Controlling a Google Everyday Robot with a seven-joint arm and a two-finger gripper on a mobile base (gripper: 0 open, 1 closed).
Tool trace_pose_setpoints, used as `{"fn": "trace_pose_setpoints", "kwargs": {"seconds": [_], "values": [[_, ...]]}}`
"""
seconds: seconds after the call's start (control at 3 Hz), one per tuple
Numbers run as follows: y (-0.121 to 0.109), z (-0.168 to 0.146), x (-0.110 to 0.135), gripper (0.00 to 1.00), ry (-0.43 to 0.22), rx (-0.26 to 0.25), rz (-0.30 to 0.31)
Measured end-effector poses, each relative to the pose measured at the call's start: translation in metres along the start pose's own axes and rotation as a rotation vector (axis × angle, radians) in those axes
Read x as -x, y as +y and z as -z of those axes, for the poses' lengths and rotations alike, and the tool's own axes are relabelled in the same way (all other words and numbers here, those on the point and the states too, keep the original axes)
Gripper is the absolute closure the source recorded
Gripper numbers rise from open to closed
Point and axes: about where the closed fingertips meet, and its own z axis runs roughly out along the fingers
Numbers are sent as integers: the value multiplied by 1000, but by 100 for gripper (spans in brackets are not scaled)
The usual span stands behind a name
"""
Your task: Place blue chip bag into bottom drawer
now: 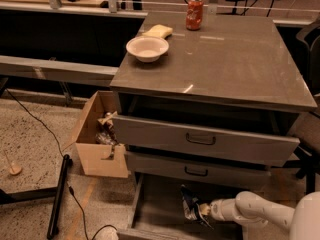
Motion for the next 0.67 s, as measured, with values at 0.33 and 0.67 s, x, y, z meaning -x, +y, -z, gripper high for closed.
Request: {"fn": "trace_pose_setpoints", "kwargs": {"seconds": [0.33, 0.67], "values": [[-10, -15, -12, 39, 19, -5, -32], [-12, -18, -13, 15, 3, 0, -49]]}}
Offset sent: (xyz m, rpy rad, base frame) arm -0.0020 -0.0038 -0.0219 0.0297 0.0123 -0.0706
